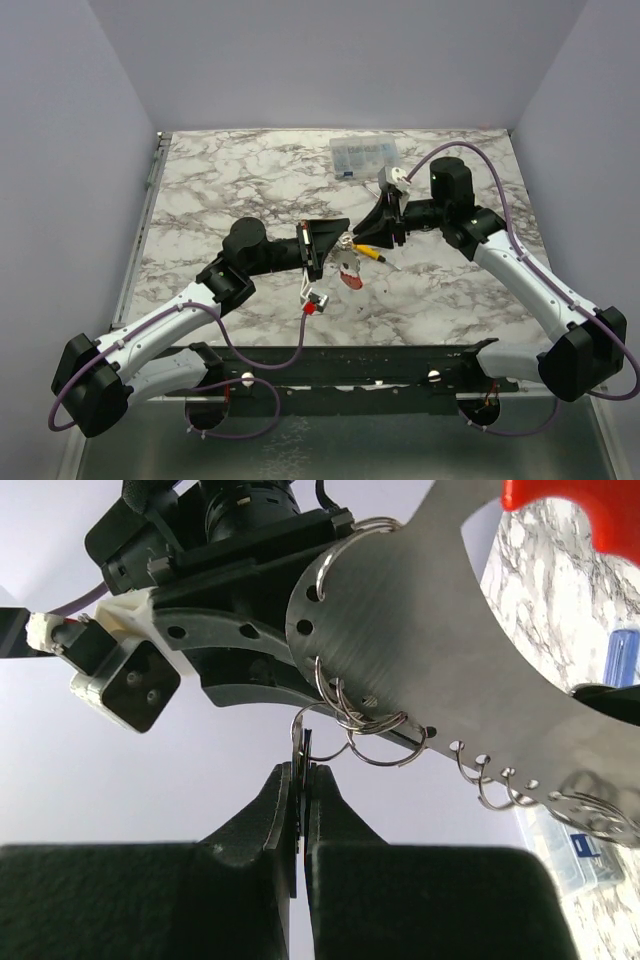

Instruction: Remove the keys from the keyring

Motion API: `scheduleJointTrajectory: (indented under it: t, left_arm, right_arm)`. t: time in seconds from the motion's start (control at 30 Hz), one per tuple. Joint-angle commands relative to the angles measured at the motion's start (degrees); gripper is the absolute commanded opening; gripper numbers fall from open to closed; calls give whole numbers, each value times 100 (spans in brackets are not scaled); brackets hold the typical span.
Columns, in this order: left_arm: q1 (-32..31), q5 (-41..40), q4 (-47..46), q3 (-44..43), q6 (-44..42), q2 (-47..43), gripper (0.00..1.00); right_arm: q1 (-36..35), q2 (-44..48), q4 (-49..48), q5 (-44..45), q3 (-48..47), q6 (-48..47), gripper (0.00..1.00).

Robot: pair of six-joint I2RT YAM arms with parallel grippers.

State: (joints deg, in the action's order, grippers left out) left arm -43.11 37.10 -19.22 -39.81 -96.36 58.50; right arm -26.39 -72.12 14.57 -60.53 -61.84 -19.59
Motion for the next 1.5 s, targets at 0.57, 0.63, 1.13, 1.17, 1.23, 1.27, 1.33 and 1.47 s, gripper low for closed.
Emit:
scheduleJointTrajectory:
  t: [0.57, 0.63, 1.13, 1.17, 1.23, 1.27, 1.33, 1.47]
  left_arm:
    - [13, 89, -187, -23, -111, 93, 0]
    - [10, 78, -187, -41, -107, 107, 0]
    - [8, -34, -221, -258, -24, 288, 0]
    - [6, -48, -234, -263, -24, 304, 0]
    - [13, -111, -260, -294, -13, 334, 0]
    - [13, -146, -284, -317, 23, 363, 0]
    - [13, -203, -326, -355, 71, 396, 0]
    - [10, -288, -431, -406, 167, 450, 0]
  right_arm:
    - [-101, 164, -80, -1157, -342, 553, 36]
    - [-112, 119, -36, -1172, -363, 556, 36]
    - [-112, -86, 7, -1016, -212, 625, 35]
    - [-112, -98, 31, -1044, -221, 591, 35]
    - [-112, -130, 81, -1108, -236, 548, 36]
    - [-112, -147, 100, -1139, -232, 533, 36]
    - [-111, -181, 116, -1166, -225, 515, 36]
    - [-112, -281, 169, -1099, -184, 448, 36]
